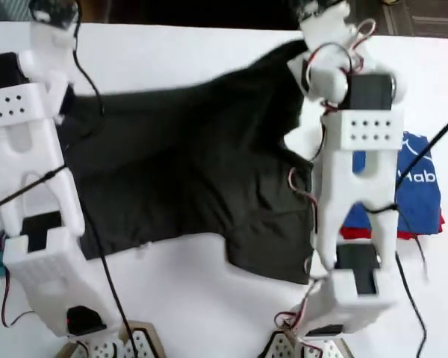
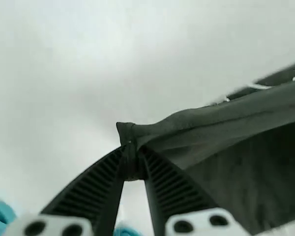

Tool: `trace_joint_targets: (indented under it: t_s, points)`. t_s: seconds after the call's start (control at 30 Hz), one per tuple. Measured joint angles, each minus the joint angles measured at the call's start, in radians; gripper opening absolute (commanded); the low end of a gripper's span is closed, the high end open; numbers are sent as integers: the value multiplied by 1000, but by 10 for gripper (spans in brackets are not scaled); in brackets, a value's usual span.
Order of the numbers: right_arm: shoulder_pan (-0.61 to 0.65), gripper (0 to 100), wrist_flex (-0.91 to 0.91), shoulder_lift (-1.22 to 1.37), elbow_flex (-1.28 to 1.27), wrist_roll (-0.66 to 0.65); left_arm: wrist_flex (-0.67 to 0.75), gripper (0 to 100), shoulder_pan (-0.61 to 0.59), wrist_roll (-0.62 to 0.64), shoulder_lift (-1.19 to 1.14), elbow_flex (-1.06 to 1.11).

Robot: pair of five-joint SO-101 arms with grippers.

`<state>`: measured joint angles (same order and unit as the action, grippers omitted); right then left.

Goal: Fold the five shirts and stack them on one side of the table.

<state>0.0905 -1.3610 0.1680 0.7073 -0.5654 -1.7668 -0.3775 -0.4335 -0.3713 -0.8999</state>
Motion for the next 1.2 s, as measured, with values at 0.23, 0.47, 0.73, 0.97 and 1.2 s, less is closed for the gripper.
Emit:
trace_joint_targets:
  t_s: [0.23,0.47,0.73,0.97,1.2]
  points:
    - [0,20,-74,221,382,0,2,24,0,28,-51,-187]
    - [0,20,-114,269,485,0,18,24,0,28,-61,-236]
    - [0,21,-315,269,486,0,-3,24,0,0,-75,-141]
    - [0,21,-347,270,410,0,-3,24,0,-3,-77,124]
    - [0,22,-348,216,143,0,-3,24,0,-23,-51,345]
